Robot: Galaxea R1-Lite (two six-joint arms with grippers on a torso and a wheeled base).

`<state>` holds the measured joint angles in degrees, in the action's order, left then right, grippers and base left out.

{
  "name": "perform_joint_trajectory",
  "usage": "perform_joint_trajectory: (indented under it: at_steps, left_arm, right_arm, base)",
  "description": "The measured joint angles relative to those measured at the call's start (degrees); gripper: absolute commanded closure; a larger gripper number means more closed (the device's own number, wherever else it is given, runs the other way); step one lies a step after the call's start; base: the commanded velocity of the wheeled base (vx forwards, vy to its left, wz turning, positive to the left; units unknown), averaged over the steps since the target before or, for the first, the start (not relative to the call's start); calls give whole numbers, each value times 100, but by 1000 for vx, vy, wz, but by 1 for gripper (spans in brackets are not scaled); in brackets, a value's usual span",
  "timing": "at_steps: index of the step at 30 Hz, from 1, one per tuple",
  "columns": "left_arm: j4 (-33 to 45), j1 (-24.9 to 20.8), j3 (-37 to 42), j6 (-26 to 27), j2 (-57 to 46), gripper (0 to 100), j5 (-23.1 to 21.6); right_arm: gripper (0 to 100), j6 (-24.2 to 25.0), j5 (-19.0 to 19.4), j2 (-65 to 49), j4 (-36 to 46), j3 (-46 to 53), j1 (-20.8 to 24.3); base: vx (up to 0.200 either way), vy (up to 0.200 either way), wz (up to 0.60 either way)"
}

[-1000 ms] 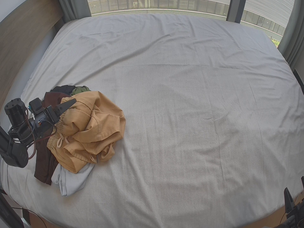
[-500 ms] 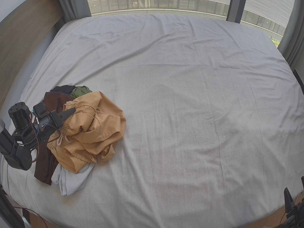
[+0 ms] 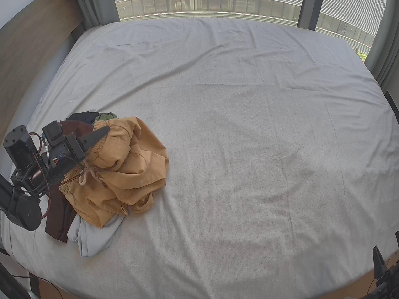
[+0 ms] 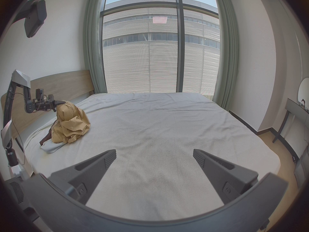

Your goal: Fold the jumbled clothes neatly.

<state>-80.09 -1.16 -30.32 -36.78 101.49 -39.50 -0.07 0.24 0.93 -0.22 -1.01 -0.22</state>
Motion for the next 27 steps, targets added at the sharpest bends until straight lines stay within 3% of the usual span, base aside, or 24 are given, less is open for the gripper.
perform_joint_trajectory:
  at_steps: [9,27]
  left_arm:
    - [-2,-940,-162,-28,-769,100,-101]
    - [28,-1403,-179,11,-829,100,-51]
  right_arm:
    - [0,-9,0,0,1,0,-5]
    - [0,-6,-2,0,0,0,-2]
  base:
    - [0,0,0]
    - [0,0,0]
